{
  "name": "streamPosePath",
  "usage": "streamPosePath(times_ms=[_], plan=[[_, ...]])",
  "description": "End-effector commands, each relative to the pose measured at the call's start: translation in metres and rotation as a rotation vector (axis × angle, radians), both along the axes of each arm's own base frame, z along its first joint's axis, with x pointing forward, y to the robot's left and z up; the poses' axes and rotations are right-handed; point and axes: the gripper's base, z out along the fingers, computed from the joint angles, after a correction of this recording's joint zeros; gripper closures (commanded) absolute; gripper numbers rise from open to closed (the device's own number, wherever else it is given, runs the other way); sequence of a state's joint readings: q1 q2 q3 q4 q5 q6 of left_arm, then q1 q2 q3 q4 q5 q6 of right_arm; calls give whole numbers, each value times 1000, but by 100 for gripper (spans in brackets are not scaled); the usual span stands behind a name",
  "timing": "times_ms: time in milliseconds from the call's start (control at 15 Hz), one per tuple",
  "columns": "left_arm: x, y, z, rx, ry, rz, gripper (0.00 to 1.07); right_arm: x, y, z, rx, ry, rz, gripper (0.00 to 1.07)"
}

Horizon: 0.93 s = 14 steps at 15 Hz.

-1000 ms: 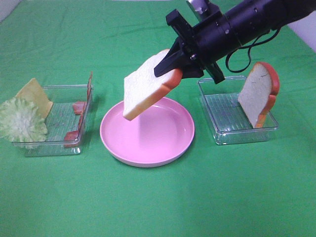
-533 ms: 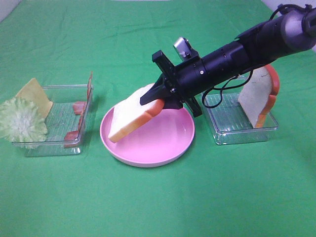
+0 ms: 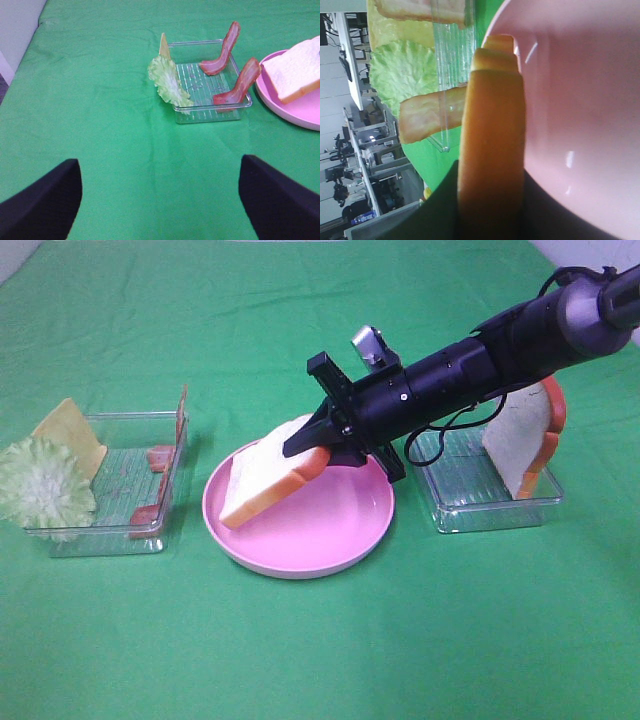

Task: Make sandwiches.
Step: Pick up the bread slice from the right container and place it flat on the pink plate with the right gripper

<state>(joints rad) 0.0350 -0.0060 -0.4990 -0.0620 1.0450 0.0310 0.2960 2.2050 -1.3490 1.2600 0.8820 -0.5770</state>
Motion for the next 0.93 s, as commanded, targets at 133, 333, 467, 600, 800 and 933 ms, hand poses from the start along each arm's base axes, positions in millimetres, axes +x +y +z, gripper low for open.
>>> streamPosePath(times_ms=[133, 333, 467, 600, 800, 933], plan=[[-2, 0, 0, -2, -27, 1, 25, -1, 0, -3, -28, 0, 9, 74], [-2, 0, 0, -2, -27, 1, 25, -2, 0, -1, -30, -32, 45, 38], [-2, 0, 0, -2, -27, 1, 25, -1, -1, 4, -57, -65, 88, 34], [-2, 0, 0, -2, -27, 1, 25, 0, -4, 14, -112, -103, 135, 30], [-2, 0, 0, -2, -27, 1, 25, 3, -9, 29, -205, -148, 197, 30], [-2, 0, 0, -2, -27, 1, 25, 5, -12, 32, -262, -150, 231, 30]])
